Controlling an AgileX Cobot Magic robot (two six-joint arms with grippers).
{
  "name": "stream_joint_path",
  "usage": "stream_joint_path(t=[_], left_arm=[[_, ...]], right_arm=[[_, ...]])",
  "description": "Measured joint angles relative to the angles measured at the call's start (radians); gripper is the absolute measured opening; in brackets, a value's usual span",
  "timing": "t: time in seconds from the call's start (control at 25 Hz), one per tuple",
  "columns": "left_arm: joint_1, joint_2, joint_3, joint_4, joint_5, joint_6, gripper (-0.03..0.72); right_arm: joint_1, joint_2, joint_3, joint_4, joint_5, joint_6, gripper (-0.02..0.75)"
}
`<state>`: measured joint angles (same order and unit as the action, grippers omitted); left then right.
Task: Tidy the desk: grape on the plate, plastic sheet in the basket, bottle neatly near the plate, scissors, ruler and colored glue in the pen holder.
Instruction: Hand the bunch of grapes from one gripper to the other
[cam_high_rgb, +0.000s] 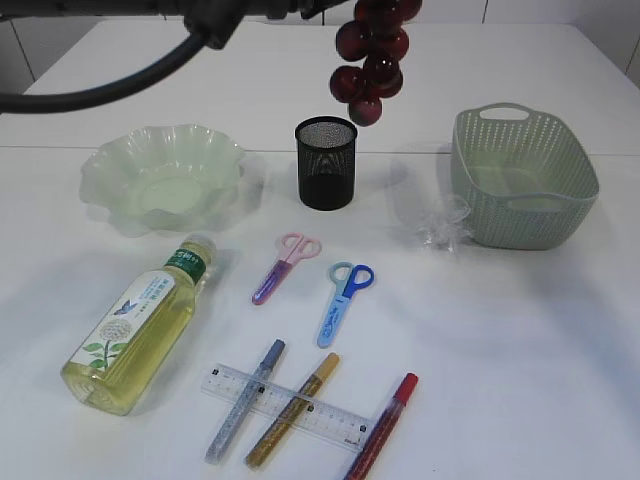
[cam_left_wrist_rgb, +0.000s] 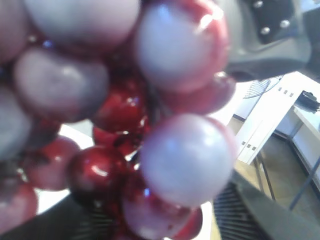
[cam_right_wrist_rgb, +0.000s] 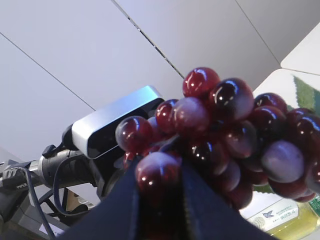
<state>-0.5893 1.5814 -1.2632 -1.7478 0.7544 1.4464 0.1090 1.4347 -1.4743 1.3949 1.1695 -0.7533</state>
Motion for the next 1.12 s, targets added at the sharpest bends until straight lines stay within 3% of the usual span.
stream_joint_path(t=[0.28, 0.4, 0.88, 1.12], left_arm=[[0.0, 0.002, 0.0, -0.01, -0.012, 0.002, 0.153], [0.0, 0.002, 0.0, -0.01, -0.014, 0.002, 0.091], [0.0, 0.002, 0.0, -0.01, -0.01, 0.002, 0.074], [0.0, 0.002, 0.0, -0.01, -0.008, 0.002, 0.072]], right_arm=[[0.0, 0.0, 0.0, 0.008, 0.0, -0.018, 0.136], [0.0, 0.0, 0.0, 0.008, 0.0, -0.028, 0.136], [0.0, 0.0, -0.001, 0.005, 0.0, -0.045, 0.148], [0.0, 0.0, -0.001, 0.005, -0.007, -0.05, 0.2]])
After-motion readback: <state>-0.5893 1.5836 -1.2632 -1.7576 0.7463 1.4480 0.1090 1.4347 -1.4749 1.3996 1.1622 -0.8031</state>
